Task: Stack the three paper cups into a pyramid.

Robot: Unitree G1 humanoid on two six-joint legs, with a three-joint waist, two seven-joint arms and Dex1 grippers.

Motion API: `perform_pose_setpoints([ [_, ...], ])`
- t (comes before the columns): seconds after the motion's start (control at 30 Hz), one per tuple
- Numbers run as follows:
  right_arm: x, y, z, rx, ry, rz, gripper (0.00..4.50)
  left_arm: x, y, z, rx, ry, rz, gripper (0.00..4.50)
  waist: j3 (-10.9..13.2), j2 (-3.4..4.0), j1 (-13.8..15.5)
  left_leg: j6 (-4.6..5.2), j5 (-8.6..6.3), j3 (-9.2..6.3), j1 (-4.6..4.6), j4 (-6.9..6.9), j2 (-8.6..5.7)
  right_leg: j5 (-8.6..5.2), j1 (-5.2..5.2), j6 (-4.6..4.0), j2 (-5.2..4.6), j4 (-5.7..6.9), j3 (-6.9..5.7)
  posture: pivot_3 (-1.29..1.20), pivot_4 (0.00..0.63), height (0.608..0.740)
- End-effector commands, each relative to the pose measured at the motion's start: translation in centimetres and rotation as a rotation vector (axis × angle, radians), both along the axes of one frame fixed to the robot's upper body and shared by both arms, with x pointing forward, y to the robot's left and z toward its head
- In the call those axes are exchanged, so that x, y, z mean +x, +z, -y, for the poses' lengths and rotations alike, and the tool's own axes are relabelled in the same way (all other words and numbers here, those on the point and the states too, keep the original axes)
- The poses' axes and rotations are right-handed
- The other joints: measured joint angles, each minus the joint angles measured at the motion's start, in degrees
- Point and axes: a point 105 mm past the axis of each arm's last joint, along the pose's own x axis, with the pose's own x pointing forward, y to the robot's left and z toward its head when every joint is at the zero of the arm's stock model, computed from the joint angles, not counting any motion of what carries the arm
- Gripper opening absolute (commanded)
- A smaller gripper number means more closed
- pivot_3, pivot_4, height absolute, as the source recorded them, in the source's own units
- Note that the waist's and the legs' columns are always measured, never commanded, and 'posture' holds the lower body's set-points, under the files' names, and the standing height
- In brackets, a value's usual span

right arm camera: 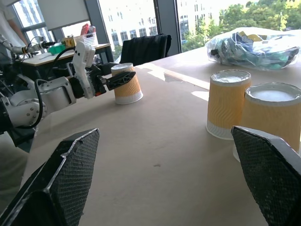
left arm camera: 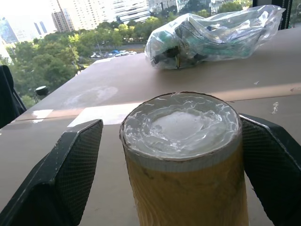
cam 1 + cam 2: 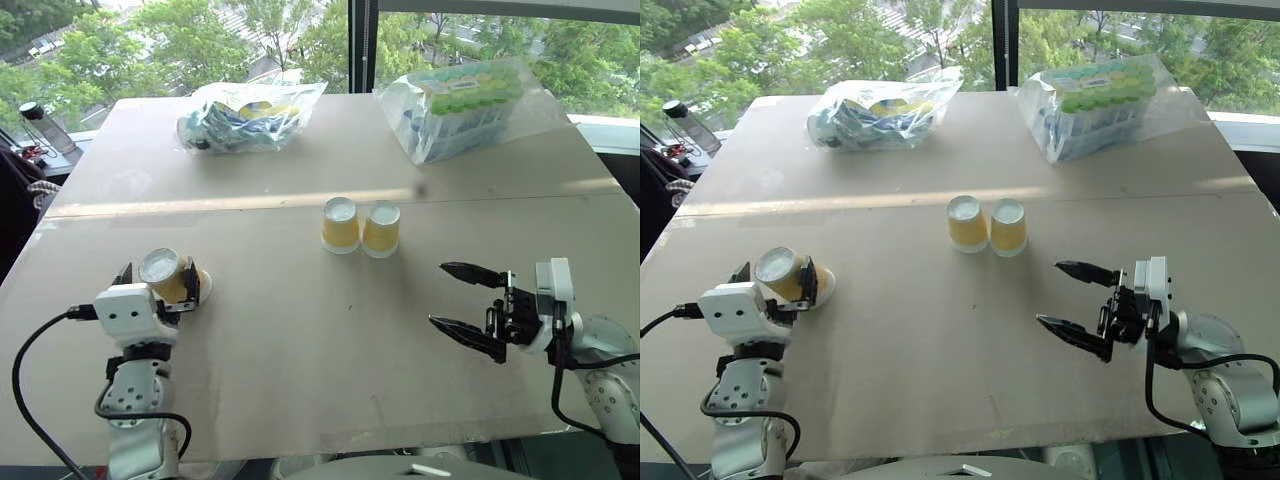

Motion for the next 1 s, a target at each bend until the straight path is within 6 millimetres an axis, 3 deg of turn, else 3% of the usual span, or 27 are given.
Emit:
perform_pose_setpoints([
  [0.03,-0.1,1.0,-0.3,0.007,0.006,0.066,4.44,0.1,0.3,0.0,-0.009,-0.005,0.01,4.5,0.0,0.0,-0.07,0.0,0.0,0.01,0.0,0.01,0.0,0.0,0.0,0.0,0.0,0.01,0.0,0.0,0.15,0.74],
  [0.17,-0.1,1.2,-0.3,0.013,0.003,0.072,4.5,0.1,0.3,0.0,-0.011,-0.003,0.011,3.44,0.0,0.0,-0.13,0.0,0.0,0.0,0.0,0.02,0.0,0.0,0.0,0.0,0.0,0.02,0.01,0.0,0.15,0.74],
  [0.2,-0.1,1.2,-0.3,0.015,0.003,0.072,4.5,0.1,0.4,0.0,-0.008,-0.002,0.011,2.77,0.0,0.0,-0.14,0.0,0.0,0.0,0.0,0.04,0.0,0.0,0.0,0.0,0.0,0.04,0.01,0.0,0.15,0.74],
  [0.27,-0.1,1.2,-0.3,0.016,0.003,0.073,4.5,0.1,0.7,0.0,-0.003,-0.005,0.013,2.2,0.0,0.01,-0.16,0.0,0.0,0.01,0.01,0.04,0.0,0.0,0.0,0.0,0.0,0.07,0.02,0.0,0.15,0.74],
  [0.47,0.0,1.5,0.1,0.027,-0.03,0.085,4.5,1.3,3.0,1.0,0.027,-0.092,0.051,2.17,-0.01,-0.01,-0.05,0.0,0.0,0.0,0.01,0.11,0.0,0.0,-0.02,0.0,0.0,0.2,0.01,0.0,0.15,0.74],
  [0.73,0.0,2.6,2.8,0.037,-0.226,0.172,4.5,7.4,11.2,9.1,0.04,-0.666,0.129,2.17,-0.03,-0.07,1.01,-0.01,0.01,0.0,-0.01,0.24,-0.06,0.0,-0.05,0.0,-0.04,0.42,-0.1,0.0,0.15,0.74],
  [1.0,-0.5,3.5,4.6,0.047,-0.399,0.284,4.5,10.1,15.9,16.7,0.141,-1.132,0.091,2.17,-0.04,-0.06,-0.5,-0.03,0.02,0.08,-0.04,0.22,-0.07,0.0,-0.14,0.0,0.02,0.43,-0.1,0.0,0.15,0.74],
])
